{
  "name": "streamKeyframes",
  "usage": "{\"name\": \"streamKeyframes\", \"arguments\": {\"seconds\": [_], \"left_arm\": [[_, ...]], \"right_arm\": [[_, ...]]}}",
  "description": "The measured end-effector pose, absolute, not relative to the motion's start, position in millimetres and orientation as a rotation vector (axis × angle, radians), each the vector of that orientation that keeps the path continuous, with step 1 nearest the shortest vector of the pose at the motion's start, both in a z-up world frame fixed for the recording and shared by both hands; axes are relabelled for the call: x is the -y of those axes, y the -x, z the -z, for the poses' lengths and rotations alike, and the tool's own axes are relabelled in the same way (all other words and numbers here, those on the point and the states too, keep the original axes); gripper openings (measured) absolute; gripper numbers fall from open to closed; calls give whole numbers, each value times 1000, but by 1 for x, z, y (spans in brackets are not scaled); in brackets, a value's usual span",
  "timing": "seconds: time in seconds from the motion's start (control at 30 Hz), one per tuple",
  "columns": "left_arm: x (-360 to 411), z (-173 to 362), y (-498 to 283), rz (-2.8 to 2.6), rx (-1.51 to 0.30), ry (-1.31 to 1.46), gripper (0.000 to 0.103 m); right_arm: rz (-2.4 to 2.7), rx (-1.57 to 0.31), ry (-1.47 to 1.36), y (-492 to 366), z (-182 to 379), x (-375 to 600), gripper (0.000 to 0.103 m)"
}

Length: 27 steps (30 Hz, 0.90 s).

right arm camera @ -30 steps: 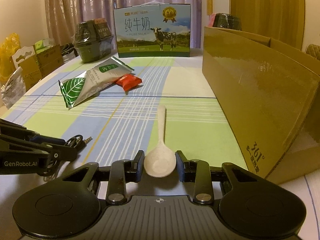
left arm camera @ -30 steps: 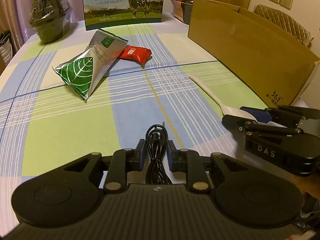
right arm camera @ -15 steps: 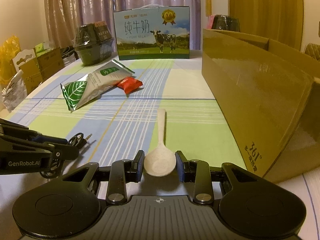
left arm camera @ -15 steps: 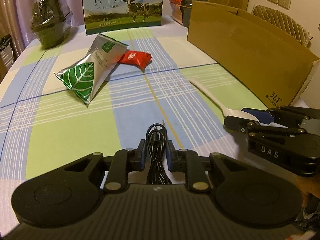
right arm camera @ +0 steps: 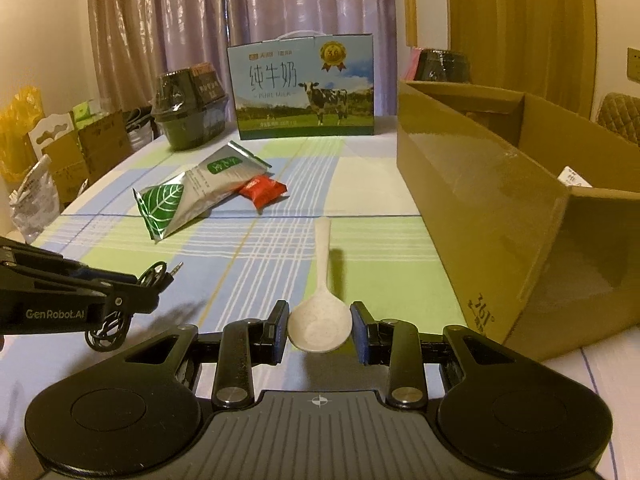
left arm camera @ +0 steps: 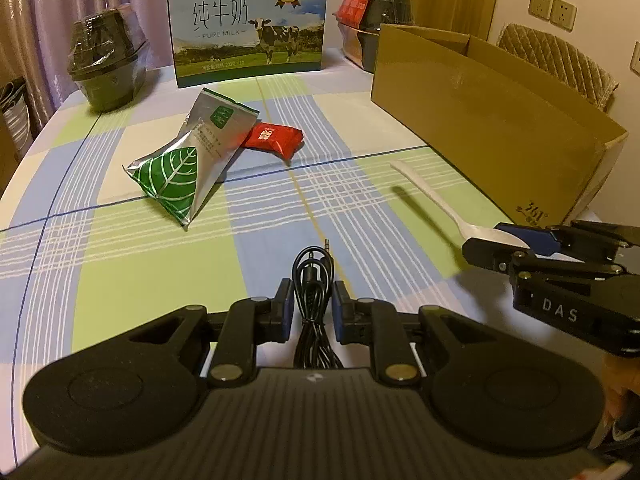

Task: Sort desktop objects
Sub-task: 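Lift the black cable and the spoon off the table with both grippers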

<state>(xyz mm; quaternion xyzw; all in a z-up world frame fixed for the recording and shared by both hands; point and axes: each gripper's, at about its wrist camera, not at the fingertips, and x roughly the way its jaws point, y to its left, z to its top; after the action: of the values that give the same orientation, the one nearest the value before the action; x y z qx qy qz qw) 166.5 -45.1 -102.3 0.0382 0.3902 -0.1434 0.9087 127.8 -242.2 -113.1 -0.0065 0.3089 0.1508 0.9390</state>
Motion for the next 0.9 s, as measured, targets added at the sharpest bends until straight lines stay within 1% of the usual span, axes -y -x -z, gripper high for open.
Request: {"name": "streamKeyframes", "arguments": {"seconds": [0.23,0.5,0.53,0.57,0.63,0.83,0.87,0.9], "left_arm": [[46,102,-161,298,-813,-73,15],[49,120,-169,284,-852,-81,17],[49,121,-169,280,-850,-79,19],[49,122,-170,276,-849,-79,23],[51,123,-173,266,-841,-80,28],[56,130,-178,270,-841,-90,27],[58,130,-178,270,-841,-99,19],[58,129,-178,275,-842,-100,19]], "right_arm": [[-310,-626,10,-123,109,242,30],[-305,-655,9,-124,119,243,30],[-304,-656,7,-124,120,243,30],[-305,-658,6,-125,120,244,30],[-306,-661,3,-126,122,244,30],[-303,-665,-5,-126,124,245,30],[-302,-665,-8,-127,124,246,30],[-302,-663,-9,-127,124,246,30]]}}
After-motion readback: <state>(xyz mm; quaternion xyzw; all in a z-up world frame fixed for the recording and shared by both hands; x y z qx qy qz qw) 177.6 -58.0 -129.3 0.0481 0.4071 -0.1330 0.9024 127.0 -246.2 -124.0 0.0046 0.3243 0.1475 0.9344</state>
